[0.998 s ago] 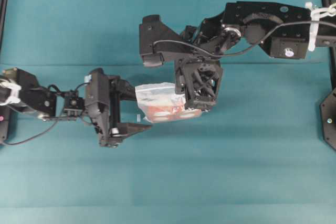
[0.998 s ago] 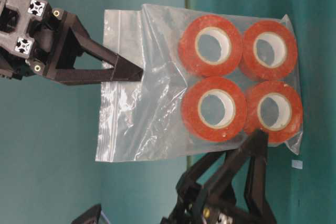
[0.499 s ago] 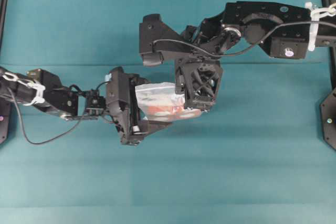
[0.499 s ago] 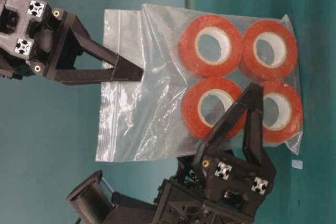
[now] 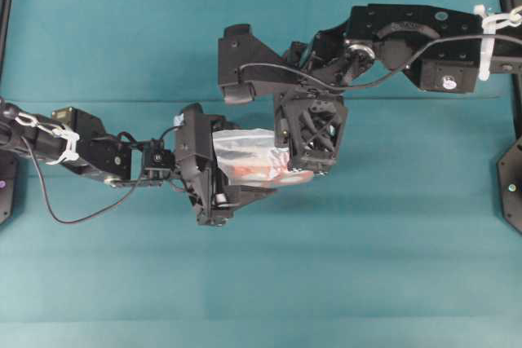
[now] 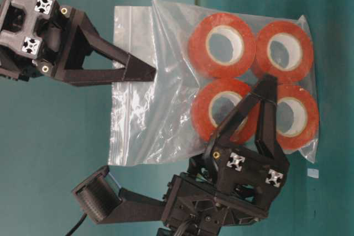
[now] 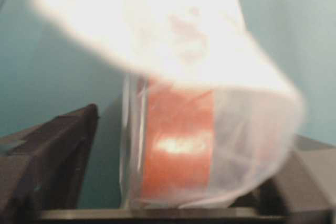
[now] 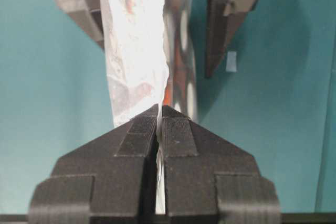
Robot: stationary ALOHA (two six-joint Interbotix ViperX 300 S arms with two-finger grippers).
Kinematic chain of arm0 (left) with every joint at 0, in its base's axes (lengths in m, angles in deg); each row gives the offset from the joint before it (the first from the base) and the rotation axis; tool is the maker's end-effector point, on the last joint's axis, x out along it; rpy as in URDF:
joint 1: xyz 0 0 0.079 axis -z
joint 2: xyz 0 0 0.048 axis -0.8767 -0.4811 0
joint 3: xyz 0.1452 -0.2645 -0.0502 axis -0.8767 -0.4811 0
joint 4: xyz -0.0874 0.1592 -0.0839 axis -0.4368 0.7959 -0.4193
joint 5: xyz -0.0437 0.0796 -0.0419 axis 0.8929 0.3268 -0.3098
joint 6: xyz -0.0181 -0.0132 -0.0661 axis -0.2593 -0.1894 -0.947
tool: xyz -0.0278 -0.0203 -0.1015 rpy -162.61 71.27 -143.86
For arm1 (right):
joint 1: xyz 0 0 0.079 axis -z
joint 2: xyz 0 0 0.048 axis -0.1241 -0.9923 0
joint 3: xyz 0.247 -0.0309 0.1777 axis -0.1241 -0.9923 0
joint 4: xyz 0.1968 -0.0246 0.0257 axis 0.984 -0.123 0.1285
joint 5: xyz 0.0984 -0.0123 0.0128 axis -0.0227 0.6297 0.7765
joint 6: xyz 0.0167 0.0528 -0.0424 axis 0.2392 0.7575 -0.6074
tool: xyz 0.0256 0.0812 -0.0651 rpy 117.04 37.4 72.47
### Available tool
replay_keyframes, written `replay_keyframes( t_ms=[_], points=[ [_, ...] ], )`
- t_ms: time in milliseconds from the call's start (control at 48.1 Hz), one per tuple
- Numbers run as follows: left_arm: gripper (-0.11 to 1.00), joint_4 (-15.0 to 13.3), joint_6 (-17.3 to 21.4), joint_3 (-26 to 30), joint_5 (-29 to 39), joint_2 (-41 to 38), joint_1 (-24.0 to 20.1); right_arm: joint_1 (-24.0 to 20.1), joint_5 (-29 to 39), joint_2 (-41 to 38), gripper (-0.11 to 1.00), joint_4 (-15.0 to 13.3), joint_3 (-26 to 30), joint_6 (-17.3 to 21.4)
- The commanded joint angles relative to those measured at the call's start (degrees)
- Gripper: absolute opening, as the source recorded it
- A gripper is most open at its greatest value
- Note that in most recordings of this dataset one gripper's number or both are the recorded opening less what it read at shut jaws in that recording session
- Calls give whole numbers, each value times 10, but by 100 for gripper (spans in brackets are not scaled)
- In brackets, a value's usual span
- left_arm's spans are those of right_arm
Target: Hand over the clear zip bag and make it stand upright.
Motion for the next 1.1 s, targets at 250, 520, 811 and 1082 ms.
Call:
replay_keyframes(
  t_ms=[250, 520, 811, 1082],
  points=[
    [28, 1, 3, 21, 46, 2, -3, -3, -3, 13, 1, 2, 4, 6],
    [24, 1, 10, 24, 47, 1, -1, -4, -5, 14, 1, 2, 4, 7],
    [24, 1, 23, 23, 50, 1, 0, -3, -6, 14, 0, 2, 4, 41],
    [24, 1, 41, 24, 63, 1, -1, -8, -6, 15, 1, 5, 6, 54]
  ],
)
